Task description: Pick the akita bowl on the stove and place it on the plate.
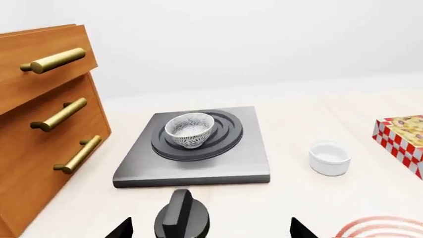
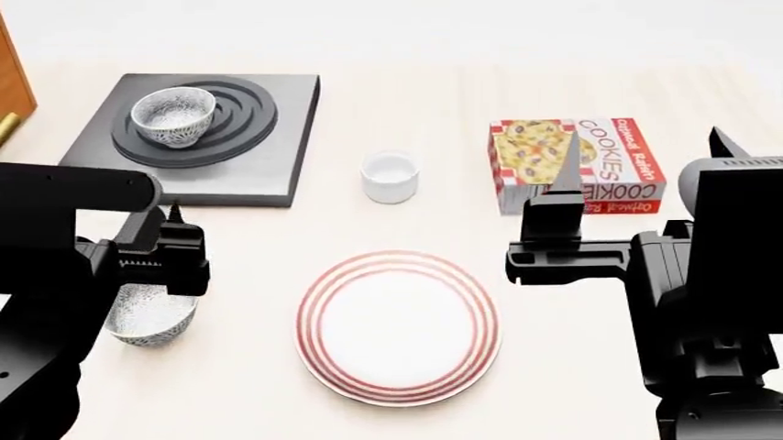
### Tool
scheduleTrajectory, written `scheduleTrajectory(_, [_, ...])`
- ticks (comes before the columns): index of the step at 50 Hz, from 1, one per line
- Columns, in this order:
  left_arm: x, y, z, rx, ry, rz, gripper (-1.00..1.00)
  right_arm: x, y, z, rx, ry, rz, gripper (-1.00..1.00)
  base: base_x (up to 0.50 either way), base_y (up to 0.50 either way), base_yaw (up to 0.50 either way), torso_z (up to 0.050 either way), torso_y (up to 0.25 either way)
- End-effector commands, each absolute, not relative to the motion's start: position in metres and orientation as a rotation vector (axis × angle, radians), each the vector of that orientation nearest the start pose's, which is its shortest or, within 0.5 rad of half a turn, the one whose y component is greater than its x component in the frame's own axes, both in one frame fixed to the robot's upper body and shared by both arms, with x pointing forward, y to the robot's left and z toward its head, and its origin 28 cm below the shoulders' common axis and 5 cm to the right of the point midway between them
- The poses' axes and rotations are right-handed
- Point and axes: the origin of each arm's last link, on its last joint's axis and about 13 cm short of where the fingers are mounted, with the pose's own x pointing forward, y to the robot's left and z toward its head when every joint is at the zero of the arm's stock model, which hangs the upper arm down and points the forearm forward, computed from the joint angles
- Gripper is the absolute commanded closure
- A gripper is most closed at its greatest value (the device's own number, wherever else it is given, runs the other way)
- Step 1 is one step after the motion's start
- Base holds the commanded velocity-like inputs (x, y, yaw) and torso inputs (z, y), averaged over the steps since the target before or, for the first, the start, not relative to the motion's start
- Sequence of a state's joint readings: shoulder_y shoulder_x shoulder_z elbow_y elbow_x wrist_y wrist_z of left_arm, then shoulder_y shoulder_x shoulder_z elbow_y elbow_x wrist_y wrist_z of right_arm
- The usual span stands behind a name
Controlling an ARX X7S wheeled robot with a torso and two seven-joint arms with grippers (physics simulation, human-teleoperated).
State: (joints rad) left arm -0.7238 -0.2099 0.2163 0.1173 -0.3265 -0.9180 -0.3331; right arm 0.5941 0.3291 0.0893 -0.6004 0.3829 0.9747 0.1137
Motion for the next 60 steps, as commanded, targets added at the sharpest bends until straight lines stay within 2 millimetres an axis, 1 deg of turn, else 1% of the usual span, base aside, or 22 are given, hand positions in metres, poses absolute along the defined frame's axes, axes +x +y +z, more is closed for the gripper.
scheduleTrajectory(1, [0.3190, 0.2086, 0.1706, 0.109, 0.122, 0.077, -1.00, 0.2570, -0.1529, 0.2211, -0.058, -0.218, -0.005, -1.00, 0.24, 0.00, 0.00, 0.000, 0.000])
scheduleTrajectory(60, [0.3192, 0.2081, 0.1725, 0.119, 0.116, 0.074, -1.00, 0.2574, -0.1527, 0.2203, -0.062, -0.217, 0.002, -1.00, 0.24, 0.00, 0.00, 0.000, 0.000])
